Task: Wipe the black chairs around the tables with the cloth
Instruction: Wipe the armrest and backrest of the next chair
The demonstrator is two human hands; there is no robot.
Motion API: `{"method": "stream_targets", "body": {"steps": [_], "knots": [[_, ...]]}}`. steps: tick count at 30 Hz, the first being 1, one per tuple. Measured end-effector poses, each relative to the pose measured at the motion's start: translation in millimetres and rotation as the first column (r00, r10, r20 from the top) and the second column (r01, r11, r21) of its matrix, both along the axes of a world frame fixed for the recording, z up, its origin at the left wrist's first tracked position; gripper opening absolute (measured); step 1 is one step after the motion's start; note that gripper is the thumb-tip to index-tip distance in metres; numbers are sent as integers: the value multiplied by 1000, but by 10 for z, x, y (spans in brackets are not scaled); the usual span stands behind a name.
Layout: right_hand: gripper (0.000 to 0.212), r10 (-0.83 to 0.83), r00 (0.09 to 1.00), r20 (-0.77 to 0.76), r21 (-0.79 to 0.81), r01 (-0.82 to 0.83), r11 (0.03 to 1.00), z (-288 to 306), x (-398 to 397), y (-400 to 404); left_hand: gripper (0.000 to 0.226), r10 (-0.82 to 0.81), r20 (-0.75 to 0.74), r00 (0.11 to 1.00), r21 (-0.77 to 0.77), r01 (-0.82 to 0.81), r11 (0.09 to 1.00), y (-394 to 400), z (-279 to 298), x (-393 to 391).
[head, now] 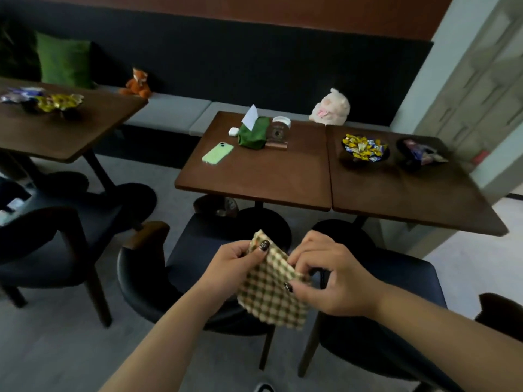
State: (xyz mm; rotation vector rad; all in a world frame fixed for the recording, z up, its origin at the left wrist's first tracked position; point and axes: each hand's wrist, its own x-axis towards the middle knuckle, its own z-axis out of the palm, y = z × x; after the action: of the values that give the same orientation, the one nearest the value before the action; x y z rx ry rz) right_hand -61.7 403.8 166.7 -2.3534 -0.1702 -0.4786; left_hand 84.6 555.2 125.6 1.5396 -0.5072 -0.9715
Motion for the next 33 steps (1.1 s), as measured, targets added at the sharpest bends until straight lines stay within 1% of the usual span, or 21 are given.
{"method": "stream_targets", "body": {"steps": [1, 4, 6, 8, 10, 12, 14, 16, 18, 19, 20, 21, 22, 23, 24, 25, 26, 28, 30, 32, 33], "knots": [[19, -15, 1000, -27, 47, 16, 999, 19, 40, -30, 23, -20, -2, 1000, 3, 20, 1000, -49, 17, 69], [5, 28, 973, -231, 261, 34, 965, 109, 181, -120, 27, -40, -1, 999, 7, 40, 999, -175, 77, 289], [11, 71, 951, -301, 354, 43, 934, 164, 279, -153, 30, -66, 10, 998, 17, 66, 998, -252, 124, 426], [14, 41, 945, -323, 333, 73, 940, 226, 391, -191, 29, -90, 32, 995, 18, 89, 996, -326, 192, 542], [17, -69, 953, -293, 263, 150, 953, 321, 515, -245, 26, -77, 71, 994, 1, 77, 997, -408, 279, 635], [18, -206, 954, -217, 180, 246, 952, 402, 602, -315, 24, -17, 108, 994, -36, 21, 999, -468, 352, 721], [17, -321, 935, -151, 138, 342, 930, 458, 653, -385, 24, 35, 142, 989, -91, -22, 996, -519, 418, 810], [25, -430, 892, -137, 162, 449, 879, 442, 676, -427, 23, 32, 185, 982, -133, -7, 991, -564, 477, 874], [39, -544, 815, -202, 280, 580, 765, 374, 686, -399, 21, -13, 242, 970, -173, 57, 983, -607, 517, 907], [48, -570, 775, -272, 402, 630, 665, 324, 701, -343, 20, -37, 274, 961, -188, 91, 978, -625, 526, 916], [56, -549, 753, -362, 549, 648, 527, 261, 716, -266, 19, -55, 304, 951, -197, 119, 973, -639, 531, 922], [65, -483, 752, -449, 679, 639, 363, 191, 738, -173, 17, -71, 329, 942, -200, 143, 969, -647, 526, 927], [70, -406, 757, -512, 762, 619, 192, 111, 764, -75, 15, -84, 344, 935, -196, 159, 968, -652, 505, 934], [68, -339, 774, -535, 813, 581, 43, 25, 778, 23, 11, -92, 347, 933, -187, 165, 968, -644, 473, 945], [59, -306, 792, -529, 840, 539, -58, -73, 775, 122, 6, -94, 340, 936, -176, 161, 971, -626, 430, 959], [48, -310, 790, -529, 846, 519, -120, -177, 766, 215, 3, -94, 317, 944, -166, 153, 974, -598, 380, 974], [38, -342, 765, -546, 837, 521, -169, -261, 756, 306, 5, -105, 284, 953, -155, 154, 976, -561, 317, 988], [27, -452, 663, -597, 799, 545, -255, -404, 705, 463, 12, -160, 198, 967, -110, 184, 977, -470, 148, 1009], [22, -606, 481, -634, 740, 606, -292, -504, 607, 575, 17, -204, 120, 971, -53, 212, 976, -380, -74, 1024], [16, -772, 248, -585, 625, 745, -234, -576, 493, 689, 22, -225, 36, 974, 20, 225, 974, -307, -348, 1014], [13, -849, 142, -509, 532, 828, -180, -616, 450, 754, 24, -229, -1, 973, 65, 229, 971, -272, -494, 994]]}}
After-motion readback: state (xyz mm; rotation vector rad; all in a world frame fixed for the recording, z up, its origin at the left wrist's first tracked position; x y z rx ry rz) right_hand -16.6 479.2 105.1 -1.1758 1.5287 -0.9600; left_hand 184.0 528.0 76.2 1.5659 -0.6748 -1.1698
